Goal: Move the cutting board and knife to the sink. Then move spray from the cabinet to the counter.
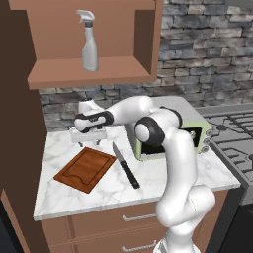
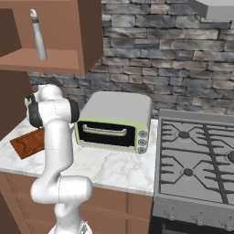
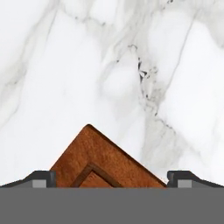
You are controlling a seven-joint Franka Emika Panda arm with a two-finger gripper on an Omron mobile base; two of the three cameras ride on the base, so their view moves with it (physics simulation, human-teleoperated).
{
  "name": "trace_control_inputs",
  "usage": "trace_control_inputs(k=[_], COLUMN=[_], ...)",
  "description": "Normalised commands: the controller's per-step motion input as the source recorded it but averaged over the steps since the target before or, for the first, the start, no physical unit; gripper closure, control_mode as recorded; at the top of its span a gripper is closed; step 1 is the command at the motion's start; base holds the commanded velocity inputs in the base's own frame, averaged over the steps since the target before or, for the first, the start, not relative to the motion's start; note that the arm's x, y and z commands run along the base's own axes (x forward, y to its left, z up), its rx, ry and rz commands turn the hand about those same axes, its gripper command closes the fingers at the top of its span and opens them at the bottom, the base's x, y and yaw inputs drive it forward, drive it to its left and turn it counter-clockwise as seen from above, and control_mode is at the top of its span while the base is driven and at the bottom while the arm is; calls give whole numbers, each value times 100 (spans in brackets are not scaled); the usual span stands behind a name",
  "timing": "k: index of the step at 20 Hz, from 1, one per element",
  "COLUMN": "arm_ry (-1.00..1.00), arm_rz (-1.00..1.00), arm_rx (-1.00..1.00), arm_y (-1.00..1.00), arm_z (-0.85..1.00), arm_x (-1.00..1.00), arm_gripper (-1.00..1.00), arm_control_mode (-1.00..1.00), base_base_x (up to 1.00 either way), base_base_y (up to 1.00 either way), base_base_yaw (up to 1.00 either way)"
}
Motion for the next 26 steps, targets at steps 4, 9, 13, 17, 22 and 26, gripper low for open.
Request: trace_control_inputs(k=[4,9,13,17,22,26], arm_ry=[12,12,10,8,5,2], arm_rz=[0,0,0,1,1,0], arm_rx=[0,0,0,0,0,0], arm_y=[12,23,30,32,29,20], arm_z=[-19,-23,-25,-29,-33,-43], arm_x=[23,10,0,-3,-30,-53], arm_gripper=[-100,-100,-100,-100,-100,-100], arm_control_mode=[-100,-100,-100,-100,-100,-100], base_base_x=[0,0,0,0,0,0], base_base_y=[0,0,0,0,0,0], base_base_yaw=[0,0,0,0,0,0])
